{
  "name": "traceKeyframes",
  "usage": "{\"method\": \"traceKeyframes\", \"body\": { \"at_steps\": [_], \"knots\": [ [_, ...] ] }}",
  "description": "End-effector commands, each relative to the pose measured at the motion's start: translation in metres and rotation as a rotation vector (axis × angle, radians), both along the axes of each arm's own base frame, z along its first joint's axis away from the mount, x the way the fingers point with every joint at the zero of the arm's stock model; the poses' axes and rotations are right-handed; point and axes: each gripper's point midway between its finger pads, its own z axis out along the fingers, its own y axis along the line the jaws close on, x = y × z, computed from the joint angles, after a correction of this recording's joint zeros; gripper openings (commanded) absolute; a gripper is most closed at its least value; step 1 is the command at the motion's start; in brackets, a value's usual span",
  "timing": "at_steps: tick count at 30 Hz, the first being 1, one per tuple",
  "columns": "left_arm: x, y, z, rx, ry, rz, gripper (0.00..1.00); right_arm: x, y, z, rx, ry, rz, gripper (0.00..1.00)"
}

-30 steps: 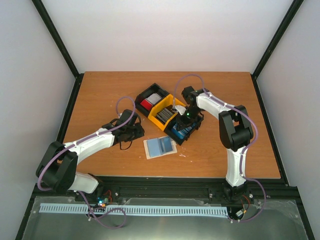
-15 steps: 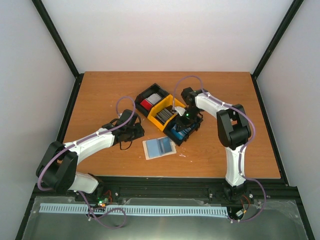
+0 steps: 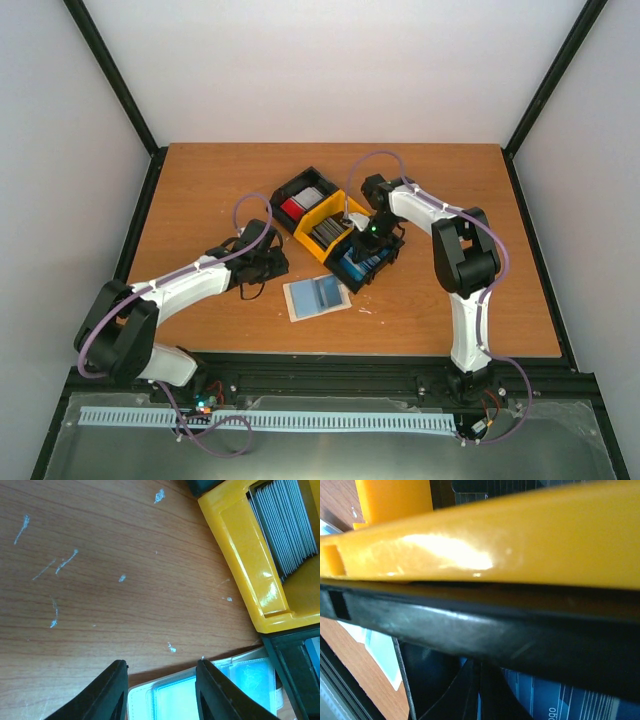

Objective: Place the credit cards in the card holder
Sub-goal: Pick up the credit card from the storage box.

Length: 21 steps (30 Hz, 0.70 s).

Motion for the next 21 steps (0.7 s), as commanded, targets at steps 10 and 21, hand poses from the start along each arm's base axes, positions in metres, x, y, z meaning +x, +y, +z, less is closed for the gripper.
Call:
{"method": "traceKeyframes", "body": {
  "at_steps": [10,21],
  "knots": [
    [0.02,-0.025,0.044,-0.095,-0.174,-0.125,0.52,0.029,-0.014,0.053,0.022,-0.183,-0.051,0.03],
    [0.016,-0.062,0.079,-0.271,-0.29,-0.31,0.66,0.034,-0.029,0.086,0.128,-0.227,-0.123,0.03]
  ]
}}
